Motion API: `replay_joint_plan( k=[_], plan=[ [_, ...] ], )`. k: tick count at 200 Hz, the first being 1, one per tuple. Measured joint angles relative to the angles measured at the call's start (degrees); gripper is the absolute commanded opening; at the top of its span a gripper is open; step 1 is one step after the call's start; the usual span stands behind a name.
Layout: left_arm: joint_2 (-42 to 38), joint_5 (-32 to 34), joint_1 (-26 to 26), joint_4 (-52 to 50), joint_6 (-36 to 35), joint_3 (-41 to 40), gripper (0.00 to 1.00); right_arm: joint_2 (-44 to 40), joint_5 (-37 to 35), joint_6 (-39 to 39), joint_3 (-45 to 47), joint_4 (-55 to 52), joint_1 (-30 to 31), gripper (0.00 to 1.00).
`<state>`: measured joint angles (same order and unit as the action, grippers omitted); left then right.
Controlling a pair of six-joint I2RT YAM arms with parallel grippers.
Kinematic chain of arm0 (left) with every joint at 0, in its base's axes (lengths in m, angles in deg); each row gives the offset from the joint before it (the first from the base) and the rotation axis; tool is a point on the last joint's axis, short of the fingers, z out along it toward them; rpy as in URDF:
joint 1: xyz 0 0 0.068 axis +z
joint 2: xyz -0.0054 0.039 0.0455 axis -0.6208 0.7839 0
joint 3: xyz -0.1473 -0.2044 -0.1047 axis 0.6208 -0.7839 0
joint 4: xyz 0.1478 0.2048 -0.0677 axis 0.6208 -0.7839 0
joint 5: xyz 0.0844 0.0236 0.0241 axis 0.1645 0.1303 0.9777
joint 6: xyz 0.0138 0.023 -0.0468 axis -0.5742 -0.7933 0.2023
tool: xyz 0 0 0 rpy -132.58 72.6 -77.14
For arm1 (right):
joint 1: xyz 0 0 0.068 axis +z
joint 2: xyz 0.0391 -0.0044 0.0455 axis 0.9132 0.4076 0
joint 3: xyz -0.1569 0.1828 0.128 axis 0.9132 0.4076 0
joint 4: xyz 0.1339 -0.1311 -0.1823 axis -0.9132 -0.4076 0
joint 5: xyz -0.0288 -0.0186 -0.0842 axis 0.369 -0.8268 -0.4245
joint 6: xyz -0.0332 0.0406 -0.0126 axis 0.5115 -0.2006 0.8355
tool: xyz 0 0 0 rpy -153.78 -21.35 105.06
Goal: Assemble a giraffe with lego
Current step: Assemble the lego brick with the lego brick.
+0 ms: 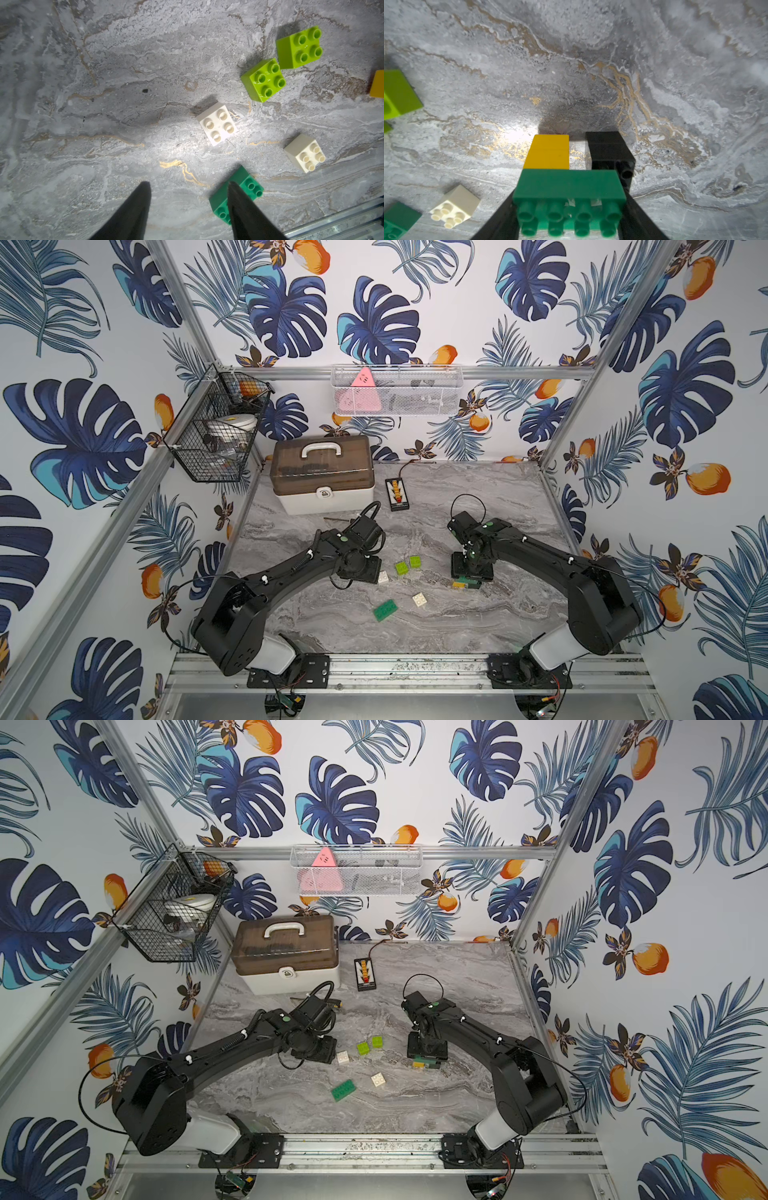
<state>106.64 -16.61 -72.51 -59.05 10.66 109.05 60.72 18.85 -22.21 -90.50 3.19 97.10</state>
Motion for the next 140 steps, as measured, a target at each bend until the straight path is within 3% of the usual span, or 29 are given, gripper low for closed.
replay_joint_plan(
  k=[140],
  plan=[
    [0.17,0.28,-0.31,-0.02,-0.02,0.24,0.64,-0.13,-0.26,-1.22,1.84,2.91,-0.39,0.51]
  ],
)
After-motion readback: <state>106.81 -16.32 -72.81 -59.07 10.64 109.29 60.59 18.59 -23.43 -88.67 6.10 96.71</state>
